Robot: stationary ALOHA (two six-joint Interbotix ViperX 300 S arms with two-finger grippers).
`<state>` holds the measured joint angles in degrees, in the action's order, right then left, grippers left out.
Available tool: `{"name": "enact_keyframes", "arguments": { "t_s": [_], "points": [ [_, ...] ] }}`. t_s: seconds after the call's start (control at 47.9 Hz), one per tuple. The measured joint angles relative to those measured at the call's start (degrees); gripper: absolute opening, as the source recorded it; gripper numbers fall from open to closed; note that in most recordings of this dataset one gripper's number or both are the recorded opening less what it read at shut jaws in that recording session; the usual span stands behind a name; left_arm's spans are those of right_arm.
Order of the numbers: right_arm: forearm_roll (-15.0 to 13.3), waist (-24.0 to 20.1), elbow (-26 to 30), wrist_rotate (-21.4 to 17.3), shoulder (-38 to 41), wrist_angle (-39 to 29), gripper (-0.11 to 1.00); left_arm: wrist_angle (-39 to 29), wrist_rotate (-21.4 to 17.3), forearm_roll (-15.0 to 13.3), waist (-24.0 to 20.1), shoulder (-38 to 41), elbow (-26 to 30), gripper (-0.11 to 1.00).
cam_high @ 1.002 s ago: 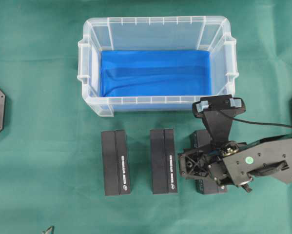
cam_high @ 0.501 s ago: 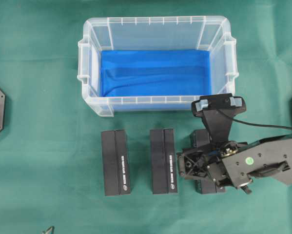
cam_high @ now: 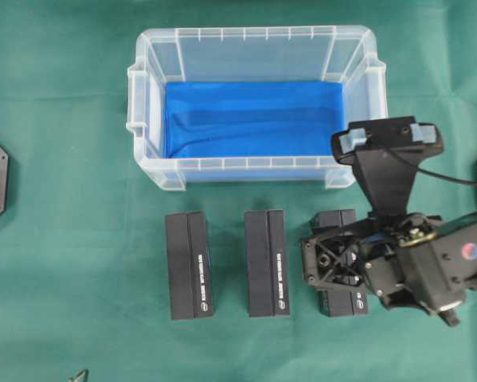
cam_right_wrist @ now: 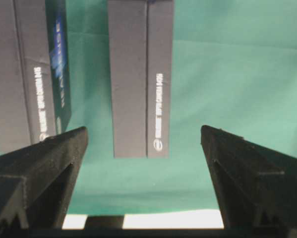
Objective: Take the box out of the case with the right arm.
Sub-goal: 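Lower the box onto the cloth, open and withdraw the right gripper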
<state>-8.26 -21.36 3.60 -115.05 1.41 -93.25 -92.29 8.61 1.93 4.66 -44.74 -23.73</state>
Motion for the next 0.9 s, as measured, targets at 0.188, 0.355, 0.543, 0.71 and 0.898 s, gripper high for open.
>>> {"name": "enact_keyframes", "arguments": {
  "t_s": [0.188, 0.355, 0.543, 0.71, 0.898],
  "points": [
    [-0.18, 0.18, 3.34, 1.14, 0.0, -3.34, 0.89, 0.0, 0.0, 0.0, 0.0, 0.0, 0.0, 0.0],
    [-0.35, 0.26, 3.52, 1.23, 0.0, -3.52, 0.89, 0.0, 0.0, 0.0, 0.0, 0.0, 0.0, 0.0],
    [-0.62, 0.35, 3.08, 1.23, -0.26, -3.87, 0.89, 0.0, 0.0, 0.0, 0.0, 0.09, 0.0, 0.0],
    [-0.53, 0.26, -1.49, -0.09, -3.52, -3.43, 0.89, 0.0, 0.0, 0.0, 0.0, 0.18, 0.0, 0.0],
    [-0.44, -0.62, -8.53, -2.81, -9.49, -1.93, 0.89, 0.0, 0.0, 0.0, 0.0, 0.18, 0.0, 0.0]
  ]
}}
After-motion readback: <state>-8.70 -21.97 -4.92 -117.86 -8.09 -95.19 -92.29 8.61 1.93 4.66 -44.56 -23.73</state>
